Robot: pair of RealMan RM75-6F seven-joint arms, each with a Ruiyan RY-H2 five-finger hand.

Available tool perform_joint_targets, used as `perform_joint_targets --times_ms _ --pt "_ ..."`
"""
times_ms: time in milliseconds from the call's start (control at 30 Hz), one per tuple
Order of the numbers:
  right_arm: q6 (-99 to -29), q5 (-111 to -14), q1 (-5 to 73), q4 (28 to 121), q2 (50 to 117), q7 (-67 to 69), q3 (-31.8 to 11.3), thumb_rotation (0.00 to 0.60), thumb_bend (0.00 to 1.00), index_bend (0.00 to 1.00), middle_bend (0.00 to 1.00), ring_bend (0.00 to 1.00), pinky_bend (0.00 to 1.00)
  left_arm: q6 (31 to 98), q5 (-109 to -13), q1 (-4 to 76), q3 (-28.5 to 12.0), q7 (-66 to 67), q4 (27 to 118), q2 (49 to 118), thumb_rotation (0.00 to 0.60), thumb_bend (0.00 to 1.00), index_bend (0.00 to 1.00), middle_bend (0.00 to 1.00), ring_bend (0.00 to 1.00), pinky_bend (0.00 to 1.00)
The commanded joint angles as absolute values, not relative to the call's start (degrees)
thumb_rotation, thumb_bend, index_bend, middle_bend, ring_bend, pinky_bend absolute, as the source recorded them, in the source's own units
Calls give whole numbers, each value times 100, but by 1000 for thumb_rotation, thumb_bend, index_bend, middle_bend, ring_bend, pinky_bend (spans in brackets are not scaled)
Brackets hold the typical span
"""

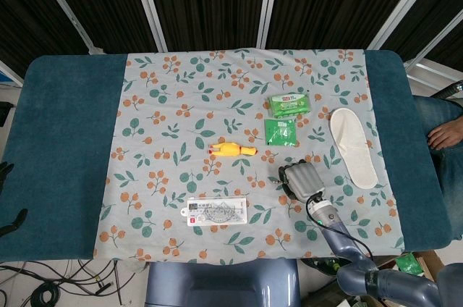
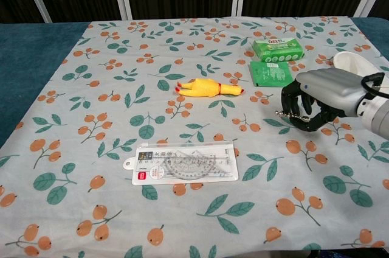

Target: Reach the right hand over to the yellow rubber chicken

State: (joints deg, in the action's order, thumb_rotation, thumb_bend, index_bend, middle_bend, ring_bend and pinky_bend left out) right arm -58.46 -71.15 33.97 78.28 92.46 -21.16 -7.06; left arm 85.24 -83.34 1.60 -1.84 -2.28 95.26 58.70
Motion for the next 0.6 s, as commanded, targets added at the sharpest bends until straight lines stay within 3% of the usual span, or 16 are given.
perform_joint_targets --times_ms 33,367,600 --pt "-5881 -7149 3461 8020 9030 -2344 -764 600 394 559 521 531 377 8531 -8338 155 -182 -239 9529 5868 600 301 38 37 33 20" --pt "-5538 -6930 3947 8924 8117 -3488 -1008 600 394 559 520 530 378 8536 -8342 154 -184 -264 9547 5864 600 302 38 37 33 20" --pt "-5370 -6208 4493 9262 7921 -4596 -1325 600 394 559 520 530 378 8524 -8340 158 -185 -316 9547 5856 600 302 38 37 33 20"
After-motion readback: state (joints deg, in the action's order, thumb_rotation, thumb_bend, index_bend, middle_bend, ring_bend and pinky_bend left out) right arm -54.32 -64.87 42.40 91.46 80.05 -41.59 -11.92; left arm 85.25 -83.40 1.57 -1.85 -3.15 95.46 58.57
